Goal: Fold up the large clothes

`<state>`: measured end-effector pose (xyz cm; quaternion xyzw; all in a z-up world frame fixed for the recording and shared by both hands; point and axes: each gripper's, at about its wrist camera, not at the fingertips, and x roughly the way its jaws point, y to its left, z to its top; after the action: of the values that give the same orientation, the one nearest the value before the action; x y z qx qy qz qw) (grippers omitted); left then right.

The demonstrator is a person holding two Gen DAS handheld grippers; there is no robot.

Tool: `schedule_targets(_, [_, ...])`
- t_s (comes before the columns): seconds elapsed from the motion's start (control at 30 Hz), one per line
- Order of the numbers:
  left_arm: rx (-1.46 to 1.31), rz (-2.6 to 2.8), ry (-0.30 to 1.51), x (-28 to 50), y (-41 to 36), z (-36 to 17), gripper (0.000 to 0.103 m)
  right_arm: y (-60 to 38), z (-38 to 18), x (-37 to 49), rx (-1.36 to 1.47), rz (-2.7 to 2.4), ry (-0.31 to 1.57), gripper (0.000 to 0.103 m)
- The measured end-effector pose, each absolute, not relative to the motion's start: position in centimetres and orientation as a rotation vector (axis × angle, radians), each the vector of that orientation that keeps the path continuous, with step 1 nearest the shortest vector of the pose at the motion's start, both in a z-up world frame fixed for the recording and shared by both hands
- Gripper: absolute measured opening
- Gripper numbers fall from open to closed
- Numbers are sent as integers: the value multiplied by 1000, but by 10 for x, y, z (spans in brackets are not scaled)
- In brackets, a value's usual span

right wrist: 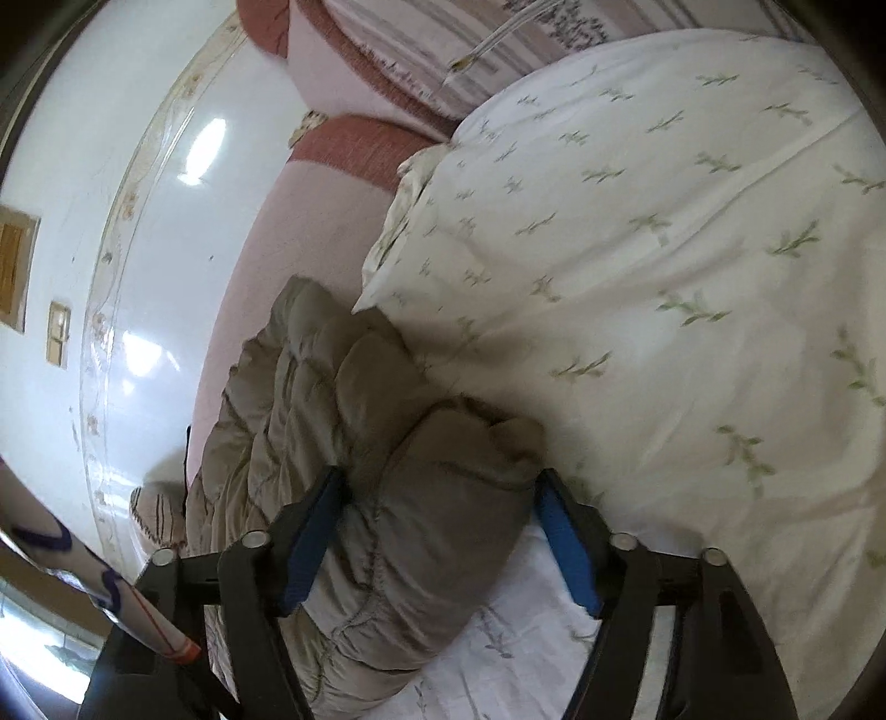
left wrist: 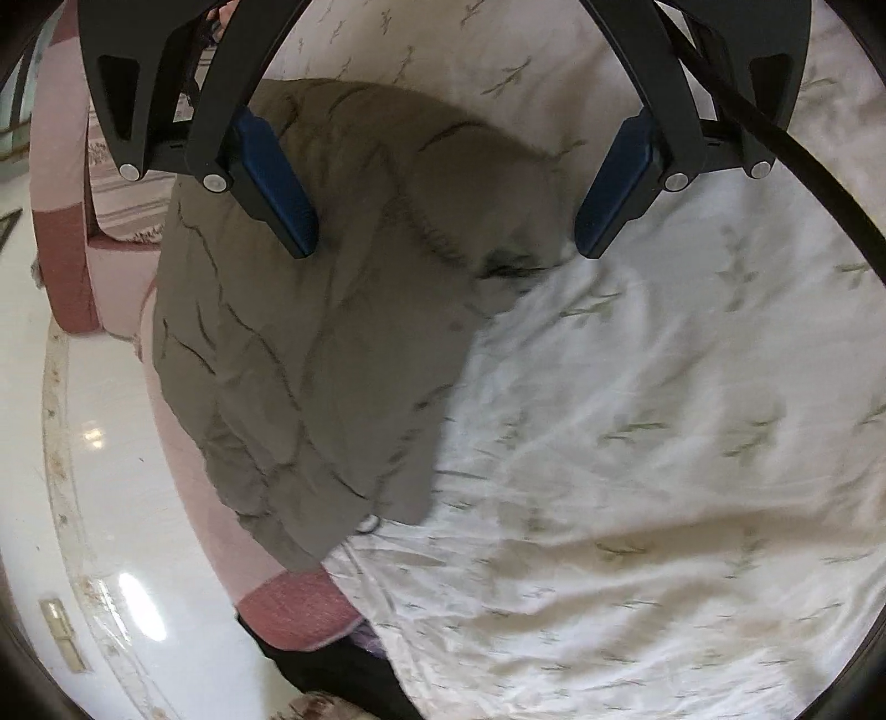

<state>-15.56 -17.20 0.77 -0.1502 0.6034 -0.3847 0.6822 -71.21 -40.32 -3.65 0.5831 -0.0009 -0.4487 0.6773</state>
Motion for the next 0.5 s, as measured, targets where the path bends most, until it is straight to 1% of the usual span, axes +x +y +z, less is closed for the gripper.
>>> schedule_targets(0.03, [-325, -867, 1337, -157, -175, 8, 87, -404, -36, -709, 1300, -1012, 8, 57])
schedule_targets(0.07, [-312, -867, 1322, -158, -176, 9, 81, -404, -34, -708, 1290, -1014, 18, 50])
schedule_targets(0.1, [-279, -867, 1301, -160, -179, 11, 75, -404, -32, -707, 1282, -1011, 23, 46])
schedule_targets(0.13, [-265, -866, 1278, -161, -180, 15, 65, -403, -30, -707, 1275, -1007, 26, 40])
schedule_targets(0.17, [-262, -870, 1260, -162, -180, 18, 61, -402, -27, -705, 1262, -1008, 35, 36])
schedule_targets(0.23, [-244, -875, 1227, -163, -178, 25, 50, -398, -17, -700, 1220, -1019, 63, 32])
schedule_targets(0.4, [-201, -871, 1162, -164, -177, 38, 43, -385, 3, -691, 1150, -1021, 112, 29])
schedule_targets(0.5, [-172, -870, 1117, -165, -173, 49, 41, -375, 13, -688, 1131, -1004, 145, 28])
